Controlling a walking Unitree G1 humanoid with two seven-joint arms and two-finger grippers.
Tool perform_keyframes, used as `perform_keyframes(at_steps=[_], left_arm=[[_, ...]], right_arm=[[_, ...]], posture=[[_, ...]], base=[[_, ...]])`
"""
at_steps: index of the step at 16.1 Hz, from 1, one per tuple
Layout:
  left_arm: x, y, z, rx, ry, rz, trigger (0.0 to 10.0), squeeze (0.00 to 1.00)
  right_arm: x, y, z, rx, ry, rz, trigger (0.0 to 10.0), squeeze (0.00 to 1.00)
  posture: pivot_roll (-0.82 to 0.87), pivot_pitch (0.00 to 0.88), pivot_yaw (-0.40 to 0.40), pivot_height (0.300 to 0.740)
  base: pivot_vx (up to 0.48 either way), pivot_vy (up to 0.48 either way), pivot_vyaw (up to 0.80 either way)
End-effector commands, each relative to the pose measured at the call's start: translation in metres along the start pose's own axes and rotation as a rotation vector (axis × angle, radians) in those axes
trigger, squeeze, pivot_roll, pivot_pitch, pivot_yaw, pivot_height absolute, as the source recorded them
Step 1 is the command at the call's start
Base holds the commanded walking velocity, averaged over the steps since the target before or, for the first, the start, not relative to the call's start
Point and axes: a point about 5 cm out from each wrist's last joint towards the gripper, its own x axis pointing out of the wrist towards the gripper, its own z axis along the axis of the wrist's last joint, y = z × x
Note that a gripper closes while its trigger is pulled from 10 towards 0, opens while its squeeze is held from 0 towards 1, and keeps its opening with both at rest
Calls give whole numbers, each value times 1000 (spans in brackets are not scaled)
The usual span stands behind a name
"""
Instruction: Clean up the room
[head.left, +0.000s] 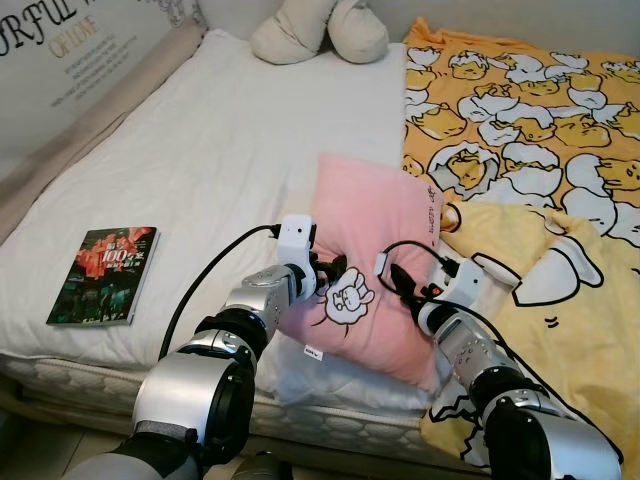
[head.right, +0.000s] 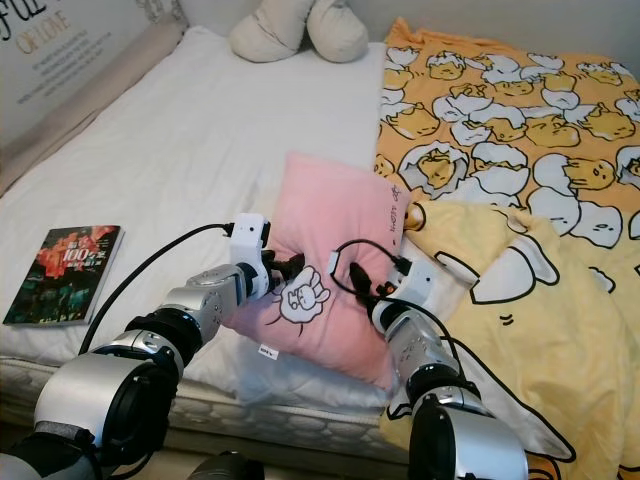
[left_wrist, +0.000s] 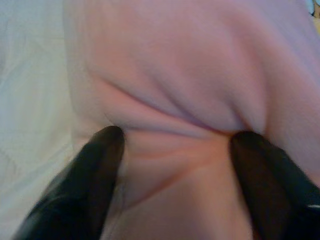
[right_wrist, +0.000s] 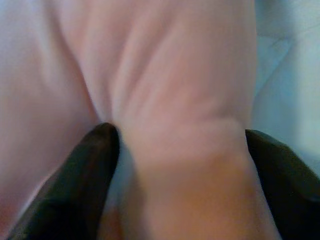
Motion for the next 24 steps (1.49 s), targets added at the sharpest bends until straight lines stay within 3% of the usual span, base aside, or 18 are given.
perform_keyframes(at_steps=[1, 6, 11, 16, 19, 24], left_arm=[[1, -5, -5, 2, 9, -43, 0, 0], [2, -12, -1, 20, -20, -110, 0, 0], [3, -21, -3, 118, 10, -178, 0, 0], [1, -12, 16, 213, -34, -149, 0, 0], [0, -9, 29, 211, -73, -141, 0, 0], [-6, -5, 63, 237, -191, -157, 0, 0]], right_arm=[[0, 2, -9, 13, 36, 5, 0, 0], [-10, -20, -12, 22, 26, -78, 0, 0], [-11, -22, -13, 29, 4, -101, 0, 0], [-6, -16, -1, -14, -33, -113, 0, 0], [-5, -14, -1, 27, -43, -104, 0, 0], [5, 7, 24, -4, -115, -29, 0, 0]], posture=[[49, 26, 63, 740], [49, 20, 61, 740], [55, 0, 58, 740], [81, 0, 58, 740], [103, 0, 47, 740], [105, 0, 30, 740]], base=[[0, 0, 0], [0, 0, 0], [0, 0, 0], [0, 0, 0], [0, 0, 0], [0, 0, 0]])
